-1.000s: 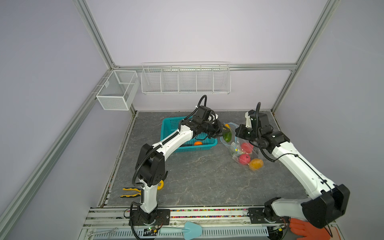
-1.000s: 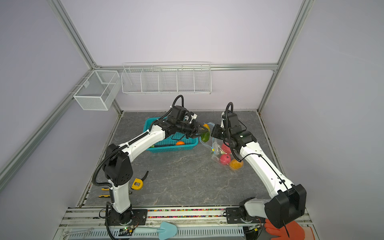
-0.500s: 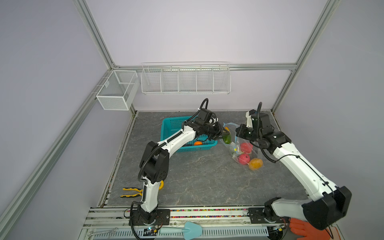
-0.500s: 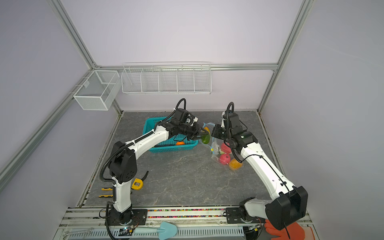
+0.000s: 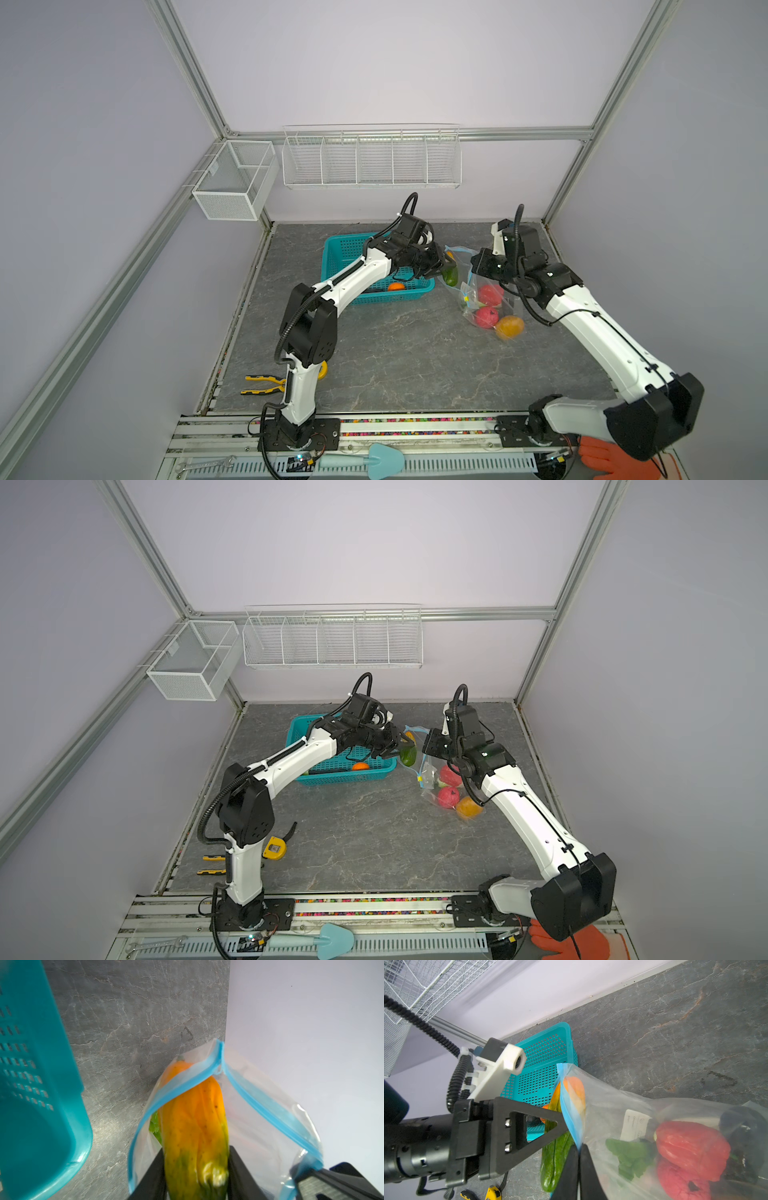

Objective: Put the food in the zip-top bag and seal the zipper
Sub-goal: 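Lower the papaya into the bag and open the left gripper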

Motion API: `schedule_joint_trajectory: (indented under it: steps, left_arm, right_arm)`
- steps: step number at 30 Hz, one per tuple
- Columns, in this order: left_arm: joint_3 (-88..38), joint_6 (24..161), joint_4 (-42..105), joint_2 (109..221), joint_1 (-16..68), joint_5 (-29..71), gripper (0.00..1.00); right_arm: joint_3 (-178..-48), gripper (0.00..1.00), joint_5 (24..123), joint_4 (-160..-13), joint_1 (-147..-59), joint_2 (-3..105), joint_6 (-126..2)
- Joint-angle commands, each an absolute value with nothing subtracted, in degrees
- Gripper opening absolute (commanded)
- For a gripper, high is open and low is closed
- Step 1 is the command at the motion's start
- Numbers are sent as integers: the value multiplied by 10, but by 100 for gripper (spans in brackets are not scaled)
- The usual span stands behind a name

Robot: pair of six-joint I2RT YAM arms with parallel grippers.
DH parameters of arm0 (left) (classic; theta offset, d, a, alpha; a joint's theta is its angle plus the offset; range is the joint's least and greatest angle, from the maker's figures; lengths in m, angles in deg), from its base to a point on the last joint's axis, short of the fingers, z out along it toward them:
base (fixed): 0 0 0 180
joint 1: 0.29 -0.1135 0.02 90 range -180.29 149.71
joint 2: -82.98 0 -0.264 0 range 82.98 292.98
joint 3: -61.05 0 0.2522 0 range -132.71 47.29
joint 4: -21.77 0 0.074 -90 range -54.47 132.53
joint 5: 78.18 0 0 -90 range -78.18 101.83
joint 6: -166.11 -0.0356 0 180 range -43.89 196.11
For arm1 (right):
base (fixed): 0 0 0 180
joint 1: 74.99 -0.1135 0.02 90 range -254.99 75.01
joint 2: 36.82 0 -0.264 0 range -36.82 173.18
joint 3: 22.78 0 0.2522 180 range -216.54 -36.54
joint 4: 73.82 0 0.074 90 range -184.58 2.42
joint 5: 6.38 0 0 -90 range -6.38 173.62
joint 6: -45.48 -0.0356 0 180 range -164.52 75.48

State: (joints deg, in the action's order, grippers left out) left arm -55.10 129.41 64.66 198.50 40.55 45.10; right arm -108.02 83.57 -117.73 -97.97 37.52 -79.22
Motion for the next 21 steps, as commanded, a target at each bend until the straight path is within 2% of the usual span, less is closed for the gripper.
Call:
schedule_joint_trajectory:
  steps: [1,6,13,21]
  left_arm:
    - [-568,1283,664,1986,405,425,42]
    - [-570,1278,670,1985,405,420,47]
    - [-571,1278,672,1986,405,420,62]
    - [-571,1276,672,1984,405,420,65]
  right_arm:
    - [-1079,7,834,-1175,-982,360,-794]
    - [-1079,7,834,-1175,-983,360,-794]
    - [-1081,7,834,-1175,-982,361,-795]
    - [-1080,7,834,-1175,-983,361,-795]
